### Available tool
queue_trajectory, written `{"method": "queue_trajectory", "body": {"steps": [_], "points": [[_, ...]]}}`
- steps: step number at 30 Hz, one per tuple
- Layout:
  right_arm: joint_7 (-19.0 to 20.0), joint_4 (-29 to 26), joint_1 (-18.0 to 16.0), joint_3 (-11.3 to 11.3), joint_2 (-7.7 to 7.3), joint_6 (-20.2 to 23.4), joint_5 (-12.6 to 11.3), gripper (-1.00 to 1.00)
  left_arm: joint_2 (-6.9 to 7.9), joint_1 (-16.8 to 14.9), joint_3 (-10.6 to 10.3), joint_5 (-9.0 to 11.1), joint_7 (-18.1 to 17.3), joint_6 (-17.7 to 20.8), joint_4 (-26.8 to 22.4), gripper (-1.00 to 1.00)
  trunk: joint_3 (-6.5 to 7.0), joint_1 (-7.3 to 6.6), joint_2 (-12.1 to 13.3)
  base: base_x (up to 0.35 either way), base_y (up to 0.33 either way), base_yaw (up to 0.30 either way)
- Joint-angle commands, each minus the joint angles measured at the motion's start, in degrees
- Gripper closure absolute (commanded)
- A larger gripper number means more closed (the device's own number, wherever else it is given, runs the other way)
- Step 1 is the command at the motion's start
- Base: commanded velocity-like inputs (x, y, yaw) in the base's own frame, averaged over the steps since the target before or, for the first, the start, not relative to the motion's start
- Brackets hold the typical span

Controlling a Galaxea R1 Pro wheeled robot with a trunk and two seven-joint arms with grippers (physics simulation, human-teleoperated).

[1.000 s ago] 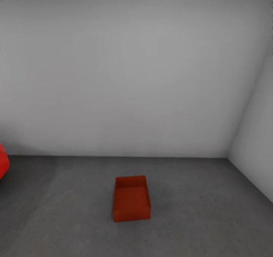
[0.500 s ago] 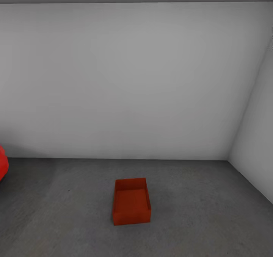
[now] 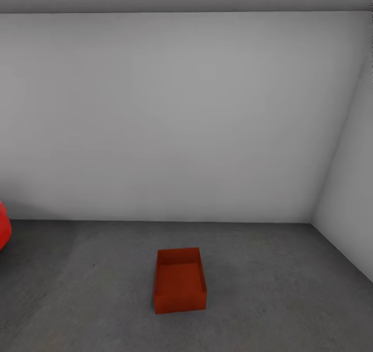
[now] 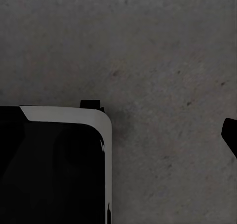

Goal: Move the two storage containers from the living room to the garage. In the garage, place one container on the floor and stack the other container on top of it (either order is fine).

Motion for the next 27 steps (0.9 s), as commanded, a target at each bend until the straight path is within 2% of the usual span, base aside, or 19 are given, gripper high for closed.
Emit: {"method": "queue_trajectory", "body": {"steps": [1,18,27], "points": [[0.0,0.2,-0.1,0.5,0.02,-0.3,-0.5,-1.0,-0.04,0.1,-0.4,0.4,0.1,-0.2,0.0,-1.0,0.01,0.01,-0.1,0.0,0.0,0.0],[0.0,0.2,-0.1,0.4,-0.01,-0.3,-0.5,-1.0,0.46,1.6,-0.4,0.5,0.1,-1.0,0.0,-1.0,1.57,0.01,-0.1,0.0,0.0,0.0],[0.0,0.1,-0.1,0.6,-0.14,-0.2,0.1,-1.0,0.57,1.7,-0.4,0.3,0.1,-1.1,-0.1,-1.0,1.73,0.01,-0.1,0.0,0.0,0.0]]}}
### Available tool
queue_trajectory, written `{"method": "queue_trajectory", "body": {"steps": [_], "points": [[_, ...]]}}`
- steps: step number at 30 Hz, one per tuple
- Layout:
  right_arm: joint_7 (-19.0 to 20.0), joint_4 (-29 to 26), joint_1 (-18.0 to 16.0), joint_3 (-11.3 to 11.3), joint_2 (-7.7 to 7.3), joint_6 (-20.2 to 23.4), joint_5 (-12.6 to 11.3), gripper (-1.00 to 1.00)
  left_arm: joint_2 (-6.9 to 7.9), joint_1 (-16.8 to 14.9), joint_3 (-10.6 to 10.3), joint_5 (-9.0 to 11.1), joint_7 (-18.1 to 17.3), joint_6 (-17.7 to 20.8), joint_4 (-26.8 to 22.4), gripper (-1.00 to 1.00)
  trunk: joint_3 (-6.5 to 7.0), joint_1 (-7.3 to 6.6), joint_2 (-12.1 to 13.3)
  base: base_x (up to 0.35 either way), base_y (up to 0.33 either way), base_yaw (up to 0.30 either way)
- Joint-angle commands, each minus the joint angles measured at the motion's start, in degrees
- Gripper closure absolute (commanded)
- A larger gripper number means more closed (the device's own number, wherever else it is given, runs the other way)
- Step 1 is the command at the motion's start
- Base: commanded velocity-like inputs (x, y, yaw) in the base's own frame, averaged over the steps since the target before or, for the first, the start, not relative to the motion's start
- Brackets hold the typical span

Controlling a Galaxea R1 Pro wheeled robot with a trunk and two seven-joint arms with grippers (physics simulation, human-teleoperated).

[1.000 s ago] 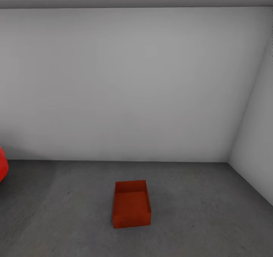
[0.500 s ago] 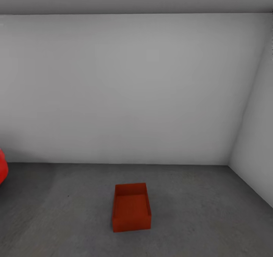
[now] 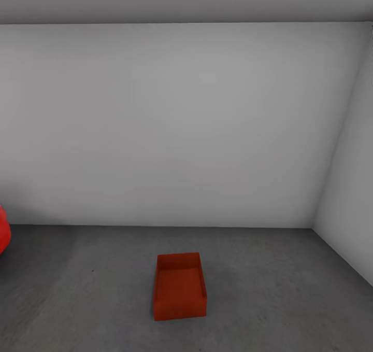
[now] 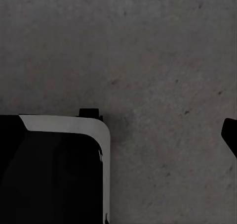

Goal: Move the two storage containers from the living room to the garage. In the garage, place one container on the floor and stack the other container on top of it (either order is fine).

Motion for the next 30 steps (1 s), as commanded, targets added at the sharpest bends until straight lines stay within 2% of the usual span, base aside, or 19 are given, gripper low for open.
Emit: {"method": "queue_trajectory", "body": {"steps": [1,14,30], "points": [[0.0,0.2,-0.1,0.5,0.02,-0.3,-0.4,-1.0,0.0,0.0,-0.3,0.4,0.1,-0.2,0.0,-1.0,-0.08,0.01,-0.1,0.0,0.0,0.0],[-0.5,0.2,-0.1,0.4,0.06,-0.7,-0.9,-1.0,-0.04,0.0,-0.4,0.3,0.2,-0.2,-0.1,-1.0,-0.08,0.01,-0.1,0.0,0.0,-0.016],[-0.6,0.2,-0.1,0.4,0.27,-0.5,-0.9,-1.0,-0.32,0.0,-0.4,0.3,0.2,-0.2,0.0,-1.0,-0.08,0.01,-0.1,0.0,0.0,-0.266]]}}
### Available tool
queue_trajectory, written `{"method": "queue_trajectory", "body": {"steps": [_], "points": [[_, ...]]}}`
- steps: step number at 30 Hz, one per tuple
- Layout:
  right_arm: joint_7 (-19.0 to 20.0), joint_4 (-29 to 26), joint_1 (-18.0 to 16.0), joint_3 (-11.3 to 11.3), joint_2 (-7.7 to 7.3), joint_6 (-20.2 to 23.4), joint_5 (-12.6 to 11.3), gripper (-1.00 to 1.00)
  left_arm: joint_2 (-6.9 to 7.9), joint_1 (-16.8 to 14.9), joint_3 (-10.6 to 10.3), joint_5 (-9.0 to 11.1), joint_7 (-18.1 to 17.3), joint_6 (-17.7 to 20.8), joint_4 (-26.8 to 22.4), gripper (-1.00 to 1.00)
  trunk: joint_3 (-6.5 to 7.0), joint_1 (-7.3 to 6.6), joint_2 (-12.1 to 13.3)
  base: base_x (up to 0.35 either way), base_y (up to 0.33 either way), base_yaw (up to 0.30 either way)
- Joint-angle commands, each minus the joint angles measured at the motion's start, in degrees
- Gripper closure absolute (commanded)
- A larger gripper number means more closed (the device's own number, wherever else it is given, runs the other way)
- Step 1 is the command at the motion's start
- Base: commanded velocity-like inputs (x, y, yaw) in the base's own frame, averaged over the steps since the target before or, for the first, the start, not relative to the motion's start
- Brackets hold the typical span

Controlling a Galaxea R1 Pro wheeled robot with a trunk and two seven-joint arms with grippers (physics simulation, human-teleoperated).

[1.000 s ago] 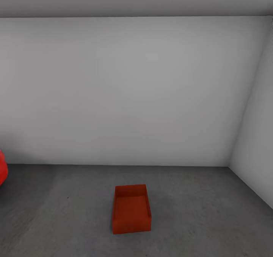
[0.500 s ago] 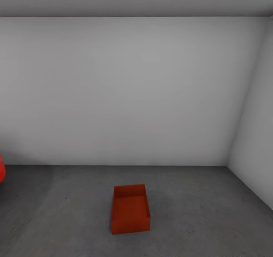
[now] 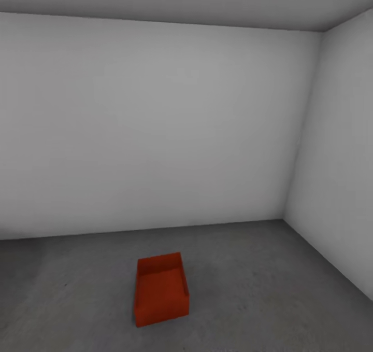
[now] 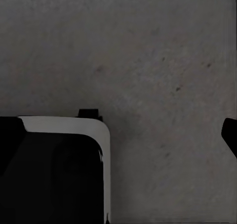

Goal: Move the two storage containers from the living room to the garage. In the garage, place one container on the floor and stack the other container on top of it (either order is fine).

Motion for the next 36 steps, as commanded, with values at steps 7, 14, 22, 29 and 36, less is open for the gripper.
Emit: {"method": "queue_trajectory", "body": {"steps": [7,14,22,29,36], "points": [[0.4,0.2,-0.1,0.5,-0.06,-0.3,-0.4,-1.0,0.08,0.0,-0.1,0.3,0.1,-0.2,-0.3,-1.0,-0.13,0.01,-0.1,0.0,0.0,-0.294],[0.4,0.2,-0.1,0.5,-0.13,-0.3,-0.5,-1.0,-0.12,0.0,-0.1,0.4,0.0,-0.3,-0.3,-1.0,-0.28,0.01,-0.1,0.0,0.0,-0.294],[0.4,0.2,-0.1,0.4,-0.14,-0.4,-0.5,-1.0,-0.1,0.0,-0.1,0.5,0.1,-0.3,-0.3,-1.0,-0.47,0.01,-0.1,0.0,0.0,-0.294],[0.4,0.2,-0.1,0.4,-0.14,-0.4,-0.5,-1.0,-0.12,0.0,-0.1,0.7,0.1,-0.3,-0.3,-1.0,-0.52,0.01,-0.1,0.0,0.0,-0.294],[0.4,0.2,-0.1,0.4,-0.14,-0.4,-0.5,-1.0,-0.1,0.0,-0.1,0.7,0.1,-0.3,-0.3,-1.0,-0.55,0.01,-0.1,0.0,0.0,-0.294]]}}
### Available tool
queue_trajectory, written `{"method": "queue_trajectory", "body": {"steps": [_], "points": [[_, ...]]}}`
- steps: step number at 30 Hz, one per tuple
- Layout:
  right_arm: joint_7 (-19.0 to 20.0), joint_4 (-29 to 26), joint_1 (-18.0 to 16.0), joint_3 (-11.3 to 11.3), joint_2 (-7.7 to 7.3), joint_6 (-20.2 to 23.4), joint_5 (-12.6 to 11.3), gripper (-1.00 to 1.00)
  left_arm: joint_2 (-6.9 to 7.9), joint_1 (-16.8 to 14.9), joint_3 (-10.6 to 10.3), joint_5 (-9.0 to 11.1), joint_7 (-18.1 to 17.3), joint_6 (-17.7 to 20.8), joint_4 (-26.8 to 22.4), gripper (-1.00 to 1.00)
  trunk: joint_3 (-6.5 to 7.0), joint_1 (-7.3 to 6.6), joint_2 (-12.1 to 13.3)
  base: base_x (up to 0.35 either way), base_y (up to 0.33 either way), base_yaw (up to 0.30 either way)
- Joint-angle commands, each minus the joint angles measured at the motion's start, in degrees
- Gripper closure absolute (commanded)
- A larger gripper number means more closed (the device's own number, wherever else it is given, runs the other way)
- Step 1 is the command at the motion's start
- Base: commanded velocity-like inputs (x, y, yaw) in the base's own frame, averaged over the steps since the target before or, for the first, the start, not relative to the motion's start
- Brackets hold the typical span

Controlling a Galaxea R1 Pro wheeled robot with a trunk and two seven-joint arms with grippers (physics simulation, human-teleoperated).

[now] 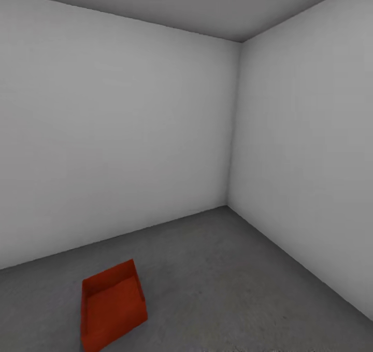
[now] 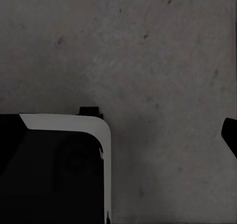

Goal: Move the two storage containers from the living room to the garage. In the garage, place one container on the floor and stack the other container on top of it (either order is fine).

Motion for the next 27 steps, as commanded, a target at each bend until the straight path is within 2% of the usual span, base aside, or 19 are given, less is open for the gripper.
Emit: {"method": "queue_trajectory", "body": {"steps": [1,27], "points": [[0.0,0.2,-0.1,0.5,0.03,-0.3,-0.5,-1.0,0.0,0.0,-0.3,0.4,0.1,-0.2,0.0,-1.0,-0.09,0.01,-0.1,0.0,0.0,-0.294],[0.1,0.2,-0.1,0.5,0.03,-0.1,-0.4,-1.0,0.0,0.0,-0.4,0.4,0.1,-0.2,0.0,-1.0,-0.47,0.01,-0.1,0.0,0.0,-0.294]]}}
